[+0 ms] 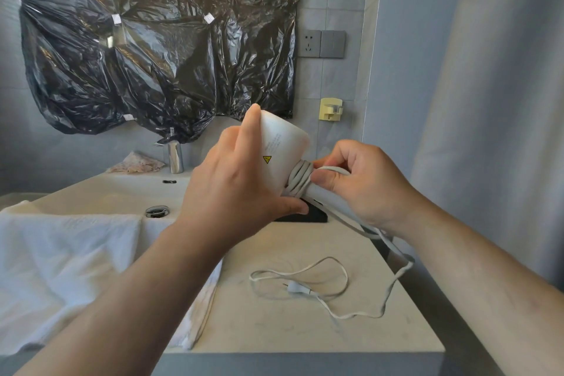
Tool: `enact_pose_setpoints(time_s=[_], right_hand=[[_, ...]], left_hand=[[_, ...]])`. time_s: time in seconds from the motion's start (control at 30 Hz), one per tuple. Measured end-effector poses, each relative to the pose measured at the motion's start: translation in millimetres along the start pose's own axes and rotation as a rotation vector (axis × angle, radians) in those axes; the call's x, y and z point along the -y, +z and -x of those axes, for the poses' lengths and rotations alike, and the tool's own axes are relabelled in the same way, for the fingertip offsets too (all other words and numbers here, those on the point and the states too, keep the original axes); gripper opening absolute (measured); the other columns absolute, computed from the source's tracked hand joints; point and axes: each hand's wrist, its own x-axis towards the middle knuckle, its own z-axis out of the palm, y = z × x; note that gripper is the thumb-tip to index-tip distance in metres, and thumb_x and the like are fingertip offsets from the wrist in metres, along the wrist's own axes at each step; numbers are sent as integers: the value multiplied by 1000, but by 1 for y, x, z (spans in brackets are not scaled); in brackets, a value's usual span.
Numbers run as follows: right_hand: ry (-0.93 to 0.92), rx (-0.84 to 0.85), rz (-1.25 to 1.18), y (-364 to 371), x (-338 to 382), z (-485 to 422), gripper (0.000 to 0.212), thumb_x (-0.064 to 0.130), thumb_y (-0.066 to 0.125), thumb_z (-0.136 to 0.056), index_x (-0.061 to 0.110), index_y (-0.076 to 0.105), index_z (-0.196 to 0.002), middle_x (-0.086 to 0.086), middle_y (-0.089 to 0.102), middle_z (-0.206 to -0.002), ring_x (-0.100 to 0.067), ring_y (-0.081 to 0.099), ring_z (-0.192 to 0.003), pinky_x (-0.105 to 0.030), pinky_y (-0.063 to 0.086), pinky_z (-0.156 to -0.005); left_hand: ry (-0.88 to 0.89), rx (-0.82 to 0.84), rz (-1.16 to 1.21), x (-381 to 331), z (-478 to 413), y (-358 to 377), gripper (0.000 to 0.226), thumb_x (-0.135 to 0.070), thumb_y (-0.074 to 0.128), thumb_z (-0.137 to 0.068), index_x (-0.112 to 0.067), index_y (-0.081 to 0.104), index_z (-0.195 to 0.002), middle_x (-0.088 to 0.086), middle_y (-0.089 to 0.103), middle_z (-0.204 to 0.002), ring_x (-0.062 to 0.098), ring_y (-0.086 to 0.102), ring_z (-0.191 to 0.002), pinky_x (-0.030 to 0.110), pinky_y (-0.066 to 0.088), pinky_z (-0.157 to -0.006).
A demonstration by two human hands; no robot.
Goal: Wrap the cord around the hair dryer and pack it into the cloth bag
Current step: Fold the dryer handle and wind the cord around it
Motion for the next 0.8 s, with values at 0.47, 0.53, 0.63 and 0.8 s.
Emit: enact_pose_setpoints(time_s=[0.47, 0.53, 0.63, 0.8], right_hand=[[45, -37, -72, 4, -5, 8, 17, 21, 80, -76, 17, 65, -69, -11, 73, -83, -13, 60, -71, -34, 50, -66], [55, -6, -72, 3, -6, 6, 17, 21, 81, -74, 19, 66, -68, 0, 73, -72, -8, 60, -65, -29, 49, -61], [114, 107, -111, 2, -10, 1, 18, 21, 79, -76, 20, 65, -65, 7, 66, -57, -6, 56, -54, -25, 47, -55], [226, 317, -136, -1, -22, -6, 19, 14, 60, -94, 18, 71, -79, 2, 67, -57, -12, 61, -51, -26, 50, -49]], left_hand=[[-129, 69, 448, 16, -10, 14, 79, -63, 85, -49, -32, 55, -115, -14, 64, -99, 13, 62, -93, 39, 55, -77], [-170, 126, 499, 23, -12, 15, 72, -62, 84, -45, -32, 58, -105, -12, 65, -92, 10, 64, -87, 39, 56, -73], [-140, 135, 485, 26, -13, 11, 70, -60, 81, -42, -32, 61, -103, -11, 67, -90, 10, 65, -83, 40, 58, -73], [-24, 121, 202, 29, -16, 0, 84, -69, 70, -39, -45, 52, -117, -16, 66, -98, 17, 64, -94, 41, 54, -81]])
